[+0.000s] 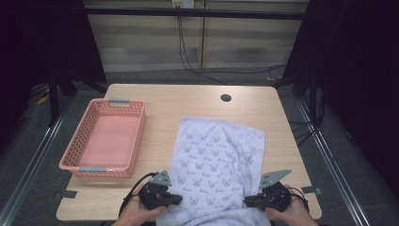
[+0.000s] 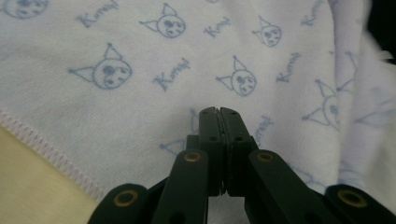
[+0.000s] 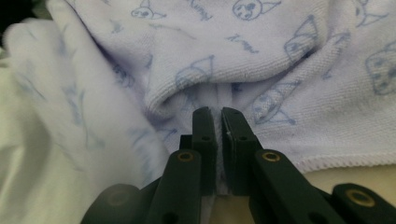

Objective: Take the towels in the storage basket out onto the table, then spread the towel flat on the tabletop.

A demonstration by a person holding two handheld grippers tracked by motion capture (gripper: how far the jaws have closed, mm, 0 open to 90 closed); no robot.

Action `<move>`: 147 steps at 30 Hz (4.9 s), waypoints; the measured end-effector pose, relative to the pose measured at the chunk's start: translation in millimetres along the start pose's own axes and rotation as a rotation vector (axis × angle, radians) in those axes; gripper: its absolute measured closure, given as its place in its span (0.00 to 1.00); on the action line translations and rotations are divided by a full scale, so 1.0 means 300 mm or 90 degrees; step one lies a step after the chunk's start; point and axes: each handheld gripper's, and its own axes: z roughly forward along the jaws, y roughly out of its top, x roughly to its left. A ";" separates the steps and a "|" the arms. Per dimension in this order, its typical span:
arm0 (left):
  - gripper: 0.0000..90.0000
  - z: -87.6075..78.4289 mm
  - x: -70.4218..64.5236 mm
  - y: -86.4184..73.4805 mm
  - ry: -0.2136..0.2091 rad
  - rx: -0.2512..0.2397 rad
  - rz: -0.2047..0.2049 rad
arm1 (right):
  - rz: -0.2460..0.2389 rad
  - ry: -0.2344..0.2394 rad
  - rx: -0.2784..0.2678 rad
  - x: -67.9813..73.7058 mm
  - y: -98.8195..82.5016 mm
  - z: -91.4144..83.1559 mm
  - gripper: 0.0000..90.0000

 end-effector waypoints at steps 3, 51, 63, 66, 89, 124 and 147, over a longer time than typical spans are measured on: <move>0.91 -0.011 -0.016 -0.012 -0.038 0.001 -0.010 | -0.006 0.013 -0.010 0.028 -0.010 -0.012 0.88; 0.73 -0.036 0.038 0.048 0.079 -0.051 0.018 | 0.053 -0.083 -0.075 -0.144 0.005 -0.029 0.75; 0.69 -0.005 0.280 0.232 0.146 -0.124 -0.064 | 0.096 -0.199 -0.138 -0.367 0.108 -0.038 0.56; 0.71 0.011 0.319 0.244 0.164 -0.133 -0.074 | 0.108 -0.206 -0.130 -0.417 0.112 -0.012 0.54; 0.54 0.004 0.413 0.225 0.229 -0.140 -0.117 | 0.101 -0.165 -0.133 -0.425 0.108 0.028 0.93; 0.94 -0.118 0.312 0.307 0.131 -0.246 -0.074 | 0.115 -0.126 -0.301 -0.427 0.194 -0.205 0.96; 0.95 -0.428 0.393 0.506 0.234 -0.329 -0.057 | 0.069 -0.163 -0.358 -0.487 0.549 -0.329 0.96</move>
